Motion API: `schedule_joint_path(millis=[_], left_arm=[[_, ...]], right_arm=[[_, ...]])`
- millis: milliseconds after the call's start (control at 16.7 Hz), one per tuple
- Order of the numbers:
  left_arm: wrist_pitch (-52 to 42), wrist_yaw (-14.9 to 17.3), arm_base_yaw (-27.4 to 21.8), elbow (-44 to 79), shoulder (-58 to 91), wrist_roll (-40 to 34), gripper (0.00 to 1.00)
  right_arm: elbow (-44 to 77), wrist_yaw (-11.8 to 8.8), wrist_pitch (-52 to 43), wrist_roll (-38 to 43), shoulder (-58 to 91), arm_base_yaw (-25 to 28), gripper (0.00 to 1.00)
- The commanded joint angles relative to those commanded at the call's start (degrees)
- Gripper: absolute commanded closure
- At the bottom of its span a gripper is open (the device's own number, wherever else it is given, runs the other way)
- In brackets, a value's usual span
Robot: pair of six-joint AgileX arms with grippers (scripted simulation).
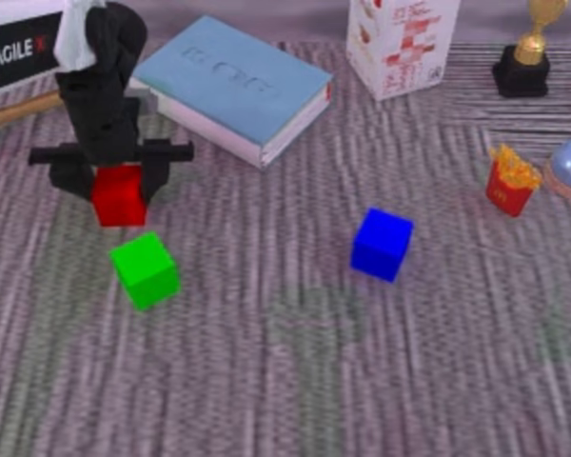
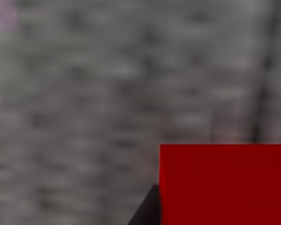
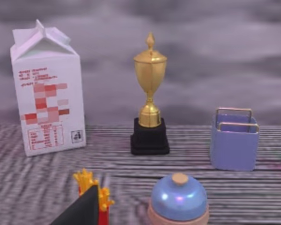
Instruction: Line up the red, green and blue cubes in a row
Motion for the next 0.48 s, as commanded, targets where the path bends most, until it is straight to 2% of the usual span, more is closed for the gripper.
schedule_joint_path(millis=[480], left_arm=[[-0.5,-0.2,0.2,0.4,-1.3,0.1,1.00]], right_arm=[[0.0,0.0,0.0,0.0,0.0,0.0,0.00]])
